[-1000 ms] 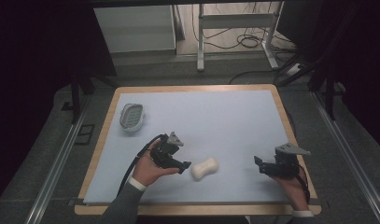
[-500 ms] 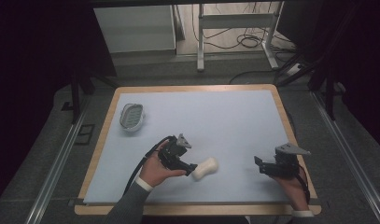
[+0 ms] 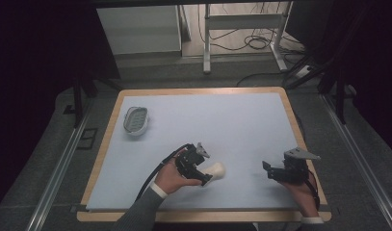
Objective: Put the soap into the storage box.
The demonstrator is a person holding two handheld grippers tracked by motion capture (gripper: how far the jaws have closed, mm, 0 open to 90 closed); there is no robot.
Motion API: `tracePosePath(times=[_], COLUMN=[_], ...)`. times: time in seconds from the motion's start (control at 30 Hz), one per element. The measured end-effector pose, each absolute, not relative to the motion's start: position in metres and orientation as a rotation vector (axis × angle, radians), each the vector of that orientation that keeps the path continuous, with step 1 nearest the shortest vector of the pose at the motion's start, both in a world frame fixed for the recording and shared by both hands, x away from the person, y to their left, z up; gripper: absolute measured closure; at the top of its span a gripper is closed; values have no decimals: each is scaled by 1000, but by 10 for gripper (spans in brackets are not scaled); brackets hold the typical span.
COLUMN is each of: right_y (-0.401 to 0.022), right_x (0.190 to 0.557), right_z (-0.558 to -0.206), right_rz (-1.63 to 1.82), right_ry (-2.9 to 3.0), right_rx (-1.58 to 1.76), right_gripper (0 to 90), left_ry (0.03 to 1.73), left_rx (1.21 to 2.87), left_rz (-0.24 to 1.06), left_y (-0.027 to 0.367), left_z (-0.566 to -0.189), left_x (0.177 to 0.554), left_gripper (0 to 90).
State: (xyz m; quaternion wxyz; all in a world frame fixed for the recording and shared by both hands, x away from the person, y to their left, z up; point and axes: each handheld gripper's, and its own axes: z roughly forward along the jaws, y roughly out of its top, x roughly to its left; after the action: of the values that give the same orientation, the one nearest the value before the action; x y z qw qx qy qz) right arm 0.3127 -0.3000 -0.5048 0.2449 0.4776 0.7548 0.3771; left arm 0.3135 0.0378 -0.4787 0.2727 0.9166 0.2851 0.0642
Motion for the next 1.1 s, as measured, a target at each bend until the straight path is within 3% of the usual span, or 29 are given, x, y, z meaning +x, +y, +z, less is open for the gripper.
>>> tracePosePath(times=[0.73,1.0,1.1], right_y=[-302,-303,-303], right_x=[314,314,314], right_z=[-506,-507,-508], right_rz=[1023,1019,1014], right_ry=[2059,2060,2059], right_rx=[1312,1310,1312], right_gripper=[91,91,91], left_ry=[752,774,772], left_rx=[2555,2582,2591], left_rz=[134,116,116], left_y=[13,11,10], left_z=[-495,-501,-503], left_x=[324,326,326], left_gripper=[274,311,366])
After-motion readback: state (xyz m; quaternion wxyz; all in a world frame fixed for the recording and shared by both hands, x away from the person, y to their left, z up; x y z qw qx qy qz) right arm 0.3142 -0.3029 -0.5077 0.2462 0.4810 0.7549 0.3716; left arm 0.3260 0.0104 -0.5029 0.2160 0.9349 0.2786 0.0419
